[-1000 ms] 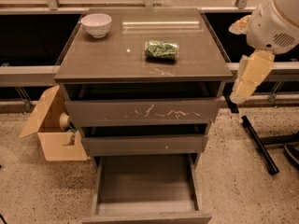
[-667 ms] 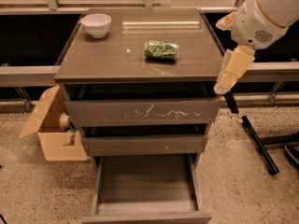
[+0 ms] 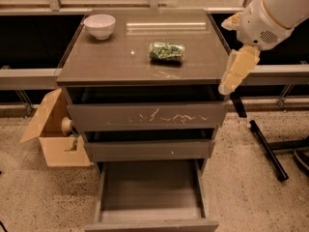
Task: Place green can into bottom drawer
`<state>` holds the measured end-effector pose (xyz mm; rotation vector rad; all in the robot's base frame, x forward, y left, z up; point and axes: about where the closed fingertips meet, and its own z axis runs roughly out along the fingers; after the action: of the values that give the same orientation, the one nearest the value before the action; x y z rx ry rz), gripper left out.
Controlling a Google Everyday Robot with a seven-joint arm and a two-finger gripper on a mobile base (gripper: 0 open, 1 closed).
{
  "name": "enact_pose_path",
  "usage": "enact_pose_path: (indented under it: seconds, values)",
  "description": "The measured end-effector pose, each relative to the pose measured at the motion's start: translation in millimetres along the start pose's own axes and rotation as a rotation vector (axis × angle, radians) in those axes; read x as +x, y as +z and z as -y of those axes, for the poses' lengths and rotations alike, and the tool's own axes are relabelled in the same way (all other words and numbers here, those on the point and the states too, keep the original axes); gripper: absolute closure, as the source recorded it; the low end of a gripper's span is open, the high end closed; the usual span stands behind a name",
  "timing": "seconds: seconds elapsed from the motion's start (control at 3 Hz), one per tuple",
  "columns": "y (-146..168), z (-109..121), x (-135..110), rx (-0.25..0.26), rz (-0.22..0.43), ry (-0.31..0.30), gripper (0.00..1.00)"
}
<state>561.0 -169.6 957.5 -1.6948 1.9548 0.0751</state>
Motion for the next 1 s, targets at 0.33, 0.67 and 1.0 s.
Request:
enact_pose_path:
  seconds: [0.33,0.67,1.0]
  values:
    - [43.8,51.7,-10.3,0.009,0.066,-0.008,0.0]
    - [72.3,83.7,-21.3,0.014,0.099,-0.014,0.0]
    - [102.1,110.6,-32.8,0.021,0.133,-0.011,0.0]
